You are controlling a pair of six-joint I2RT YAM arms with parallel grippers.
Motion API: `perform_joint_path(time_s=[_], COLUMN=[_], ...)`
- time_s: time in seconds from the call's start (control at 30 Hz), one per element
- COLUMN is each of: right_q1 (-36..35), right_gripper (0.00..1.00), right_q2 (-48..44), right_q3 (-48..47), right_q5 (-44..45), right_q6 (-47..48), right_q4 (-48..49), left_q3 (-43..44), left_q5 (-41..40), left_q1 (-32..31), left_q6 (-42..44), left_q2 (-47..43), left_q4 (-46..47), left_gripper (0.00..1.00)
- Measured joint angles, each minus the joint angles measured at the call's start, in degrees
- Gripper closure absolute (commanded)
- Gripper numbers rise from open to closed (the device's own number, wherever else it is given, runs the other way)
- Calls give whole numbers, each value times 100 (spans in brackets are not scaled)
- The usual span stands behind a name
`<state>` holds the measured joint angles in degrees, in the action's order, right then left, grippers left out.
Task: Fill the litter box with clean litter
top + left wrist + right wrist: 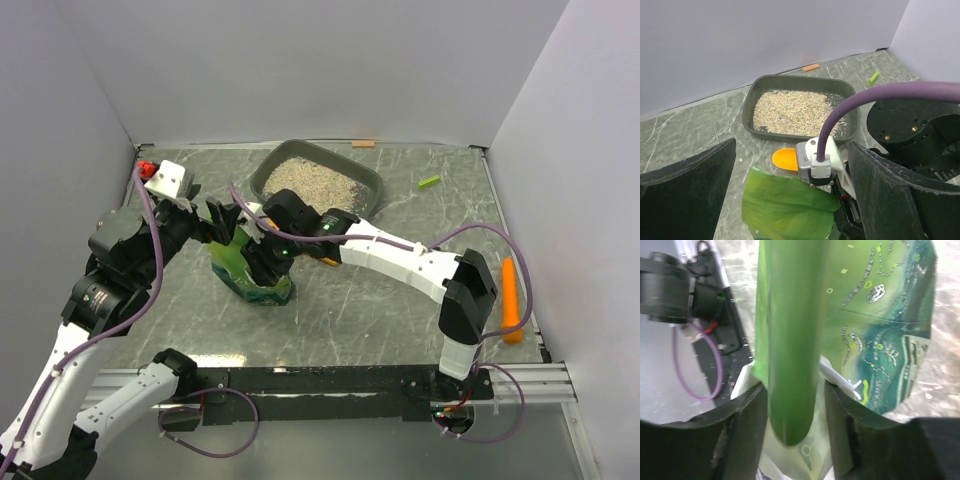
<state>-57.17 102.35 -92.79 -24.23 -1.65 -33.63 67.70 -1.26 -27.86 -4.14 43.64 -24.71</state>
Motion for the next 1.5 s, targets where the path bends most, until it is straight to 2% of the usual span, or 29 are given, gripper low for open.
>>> perform_joint_path(time_s=[0.2,0.4,0.6,0.83,1.1,1.5], right_q1=[-103,-302,-372,-372,-354,-85], right_gripper=[26,24,23,23,23,27], right_q2=[-72,-326,-398,-398,-398,-396], right_q3=[2,2,-186,-494,-361,52], right_q5=[723,1779,2297,2487,2455,1488], right_q6=[-13,31,199,415,479,514], right_q4=[-4,37,-120,-522,-455,48], left_q3=[-92,-94,-96,-96,-96,-146], left_q5=[-2,-7,26,81,85,85], left_q1=[0,0,-15,-35,-35,-35], left_q6=[0,-2,-15,-20,4,26], left_q2=[-46,-66,-118,-164,-138,-63], left_q4=[-2,2,177,350,249,68], left_gripper=[3,3,3,3,3,3])
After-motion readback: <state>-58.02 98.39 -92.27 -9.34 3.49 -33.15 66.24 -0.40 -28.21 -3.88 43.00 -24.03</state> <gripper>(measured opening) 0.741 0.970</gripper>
